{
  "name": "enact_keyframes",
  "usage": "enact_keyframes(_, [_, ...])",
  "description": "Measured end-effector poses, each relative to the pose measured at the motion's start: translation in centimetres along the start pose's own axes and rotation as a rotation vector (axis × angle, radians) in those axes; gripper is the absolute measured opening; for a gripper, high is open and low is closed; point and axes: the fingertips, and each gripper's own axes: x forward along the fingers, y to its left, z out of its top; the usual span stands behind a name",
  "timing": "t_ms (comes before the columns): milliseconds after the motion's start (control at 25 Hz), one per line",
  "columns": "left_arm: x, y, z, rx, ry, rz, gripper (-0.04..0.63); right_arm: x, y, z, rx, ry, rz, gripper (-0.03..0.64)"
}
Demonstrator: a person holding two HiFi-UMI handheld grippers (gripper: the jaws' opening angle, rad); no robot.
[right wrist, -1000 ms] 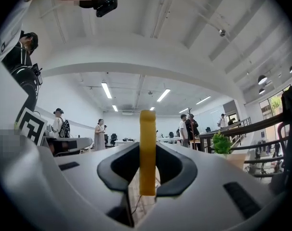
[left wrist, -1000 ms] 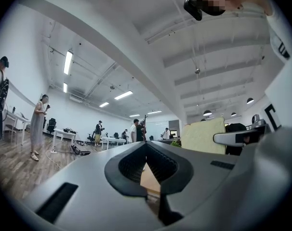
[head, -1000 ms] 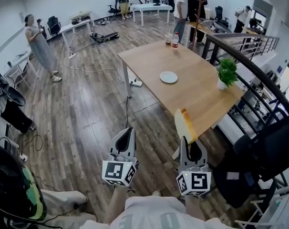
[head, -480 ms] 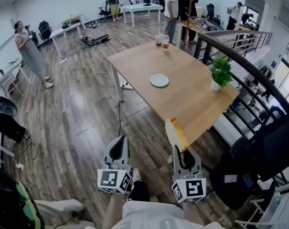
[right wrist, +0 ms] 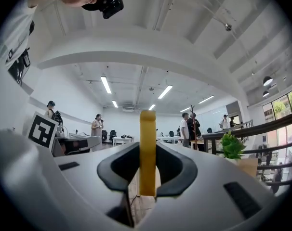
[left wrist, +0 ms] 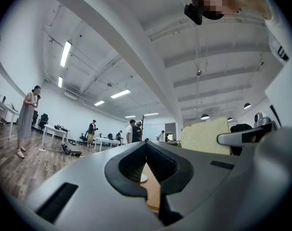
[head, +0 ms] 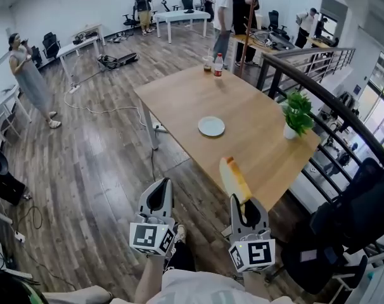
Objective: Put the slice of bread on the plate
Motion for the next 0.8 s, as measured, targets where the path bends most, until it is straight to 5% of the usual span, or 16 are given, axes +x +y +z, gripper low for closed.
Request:
enact_keyframes(480, [13.4, 13.4, 2.8, 0.004, -0.036, -0.041, 0.008, 18.7, 0.4, 0.7, -0.006, 0.016, -0.044, 0.091])
enact_keyframes(800, [18.8, 17.8, 1.6, -0.041, -0.017, -0.084, 0.008, 25.8, 0.4, 1.2, 0.003, 0.022, -0.089, 0.091])
